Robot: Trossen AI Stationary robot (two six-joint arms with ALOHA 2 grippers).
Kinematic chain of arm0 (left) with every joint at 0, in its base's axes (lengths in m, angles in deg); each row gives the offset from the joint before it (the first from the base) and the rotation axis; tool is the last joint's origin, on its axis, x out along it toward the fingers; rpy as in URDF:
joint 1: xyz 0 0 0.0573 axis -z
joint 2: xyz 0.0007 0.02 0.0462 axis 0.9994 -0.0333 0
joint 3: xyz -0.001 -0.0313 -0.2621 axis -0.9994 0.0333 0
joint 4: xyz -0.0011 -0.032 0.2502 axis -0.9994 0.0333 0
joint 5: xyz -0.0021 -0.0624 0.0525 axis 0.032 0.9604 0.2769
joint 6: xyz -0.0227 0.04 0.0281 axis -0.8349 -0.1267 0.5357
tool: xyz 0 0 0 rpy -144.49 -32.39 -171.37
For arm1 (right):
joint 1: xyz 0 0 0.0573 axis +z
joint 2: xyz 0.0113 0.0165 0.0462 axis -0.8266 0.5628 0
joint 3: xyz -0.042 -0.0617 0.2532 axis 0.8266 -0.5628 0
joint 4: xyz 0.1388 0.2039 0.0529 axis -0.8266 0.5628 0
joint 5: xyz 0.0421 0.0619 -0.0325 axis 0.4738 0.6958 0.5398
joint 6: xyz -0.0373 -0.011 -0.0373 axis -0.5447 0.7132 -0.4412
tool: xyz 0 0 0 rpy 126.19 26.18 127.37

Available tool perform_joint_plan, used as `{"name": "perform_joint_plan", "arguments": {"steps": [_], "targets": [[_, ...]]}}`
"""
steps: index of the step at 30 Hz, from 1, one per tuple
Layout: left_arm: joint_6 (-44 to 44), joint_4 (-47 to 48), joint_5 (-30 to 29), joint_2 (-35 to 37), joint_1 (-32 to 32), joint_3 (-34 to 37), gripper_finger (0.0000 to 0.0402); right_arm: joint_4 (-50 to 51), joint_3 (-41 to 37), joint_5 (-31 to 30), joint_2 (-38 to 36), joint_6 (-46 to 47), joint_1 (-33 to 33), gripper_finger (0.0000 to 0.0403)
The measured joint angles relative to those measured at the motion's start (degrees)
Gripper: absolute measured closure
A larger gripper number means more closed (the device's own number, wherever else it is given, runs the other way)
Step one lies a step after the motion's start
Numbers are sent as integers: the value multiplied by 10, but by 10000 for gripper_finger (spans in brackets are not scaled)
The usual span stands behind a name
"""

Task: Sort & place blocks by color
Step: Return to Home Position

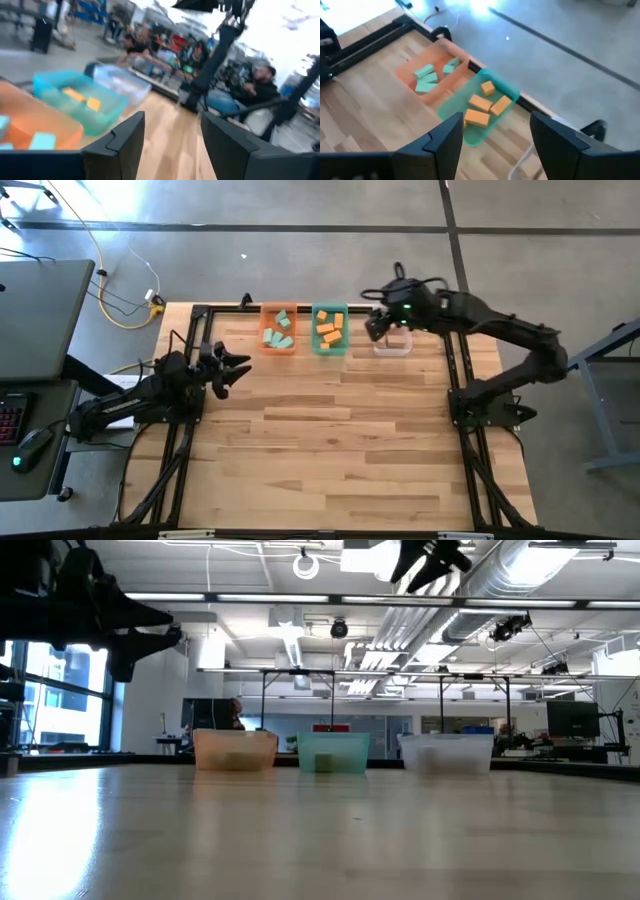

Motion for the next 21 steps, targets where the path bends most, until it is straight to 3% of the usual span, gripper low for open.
{"name": "perform_joint_plan", "arguments": {"steps": [7, 15, 21], "targets": [[29, 16, 11, -22, 0, 0, 218, -27, -99, 1, -140, -25, -1, 187], [85, 19, -25, -34, 0, 0, 218, -174, -313, 42, -334, -31, -1, 187], [113, 19, -36, -34, 0, 0, 218, -237, -451, 53, -428, -2, -1, 187]]}}
